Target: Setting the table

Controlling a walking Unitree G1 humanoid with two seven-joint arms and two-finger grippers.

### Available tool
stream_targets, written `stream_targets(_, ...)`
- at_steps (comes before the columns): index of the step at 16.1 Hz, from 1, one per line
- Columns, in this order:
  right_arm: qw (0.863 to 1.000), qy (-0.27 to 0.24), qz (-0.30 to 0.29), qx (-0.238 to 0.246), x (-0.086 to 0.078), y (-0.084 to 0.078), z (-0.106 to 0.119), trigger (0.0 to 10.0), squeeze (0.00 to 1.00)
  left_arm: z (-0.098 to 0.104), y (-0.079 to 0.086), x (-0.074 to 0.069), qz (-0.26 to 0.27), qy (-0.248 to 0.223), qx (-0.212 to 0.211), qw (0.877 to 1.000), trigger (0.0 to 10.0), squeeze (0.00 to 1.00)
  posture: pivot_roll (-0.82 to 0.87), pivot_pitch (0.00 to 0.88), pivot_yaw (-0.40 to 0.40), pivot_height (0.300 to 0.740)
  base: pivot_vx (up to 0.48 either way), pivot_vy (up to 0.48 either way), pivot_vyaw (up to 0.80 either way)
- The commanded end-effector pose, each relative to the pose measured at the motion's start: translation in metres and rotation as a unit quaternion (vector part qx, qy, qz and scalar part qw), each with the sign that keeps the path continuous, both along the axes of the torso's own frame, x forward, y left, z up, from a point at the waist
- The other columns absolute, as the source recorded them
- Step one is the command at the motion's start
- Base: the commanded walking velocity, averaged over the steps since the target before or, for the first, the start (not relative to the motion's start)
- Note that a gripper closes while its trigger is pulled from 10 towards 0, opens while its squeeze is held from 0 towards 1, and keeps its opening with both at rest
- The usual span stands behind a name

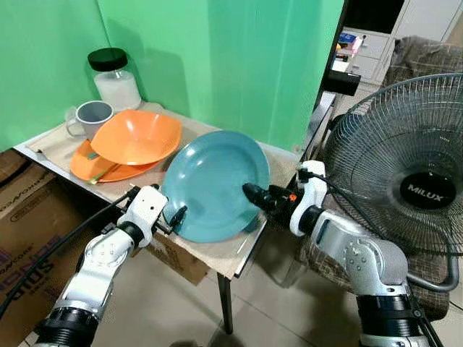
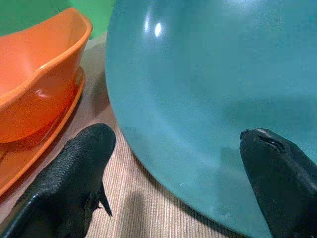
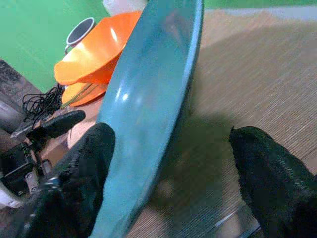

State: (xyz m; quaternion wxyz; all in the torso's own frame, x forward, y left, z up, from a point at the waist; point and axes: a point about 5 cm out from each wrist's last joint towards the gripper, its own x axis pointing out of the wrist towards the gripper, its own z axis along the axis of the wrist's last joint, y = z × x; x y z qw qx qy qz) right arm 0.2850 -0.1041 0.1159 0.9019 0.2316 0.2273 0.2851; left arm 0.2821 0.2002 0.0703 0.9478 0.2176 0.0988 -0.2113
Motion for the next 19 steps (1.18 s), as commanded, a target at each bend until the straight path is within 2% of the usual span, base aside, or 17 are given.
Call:
stream_targets(1, 1.0, 0.008, -0.004, 0.011, 0.0017, 0.0017, 0.0046, 0.0, 0.0, -0.0099, -0.0003, -0.0038, -0.004, 0.023, 0.013, 1.0, 10.0, 0.21, 0.11, 0.0, 0.013, 0.74, 0.0, 0.0, 0.0)
stream_targets(6, 0.999, 0.038, -0.018, 0.024, 0.0035, 0.0095, 0.0037, 0.0, 0.0, -0.0111, -0.0007, -0.0044, -0.004, 0.022, 0.012, 1.0, 10.0, 0.21, 0.11, 0.0, 0.01, 0.74, 0.0, 0.0, 0.0)
stream_targets(15, 0.998, 0.053, -0.026, 0.029, 0.0028, 0.0077, 0.0039, 0.0, 0.0, -0.0126, -0.0025, -0.0026, -0.003, 0.017, 0.019, 1.0, 10.0, 0.15, 0.11, 0.0, 0.009, 0.74, 0.0, 0.0, 0.0)
stream_targets(17, 0.998, 0.057, -0.027, 0.031, 0.0039, 0.0076, 0.004, 0.0, 0.0, -0.0115, -0.0011, -0.0011, 0.004, 0.008, 0.035, 0.999, 10.0, 0.09, 0.11, 0.0, 0.007, 0.74, 0.0, 0.0, 0.0)
stream_targets(18, 0.998, 0.056, -0.026, 0.032, 0.004, 0.0077, 0.0044, 0.0, 0.0, -0.0111, -0.0007, -0.0007, 0.007, 0.006, 0.038, 0.999, 10.0, 0.09, 0.11, 0.0, 0.007, 0.74, 0.0, 0.0, 0.0)
stream_targets(19, 0.998, 0.054, -0.026, 0.035, 0.0046, 0.0075, 0.0057, 0.0, 0.0, -0.0093, 0.0007, 0.001, 0.012, 0.0, 0.045, 0.999, 10.0, 0.0, 0.11, 0.0, 0.004, 0.74, 0.0, 0.0, 0.0)
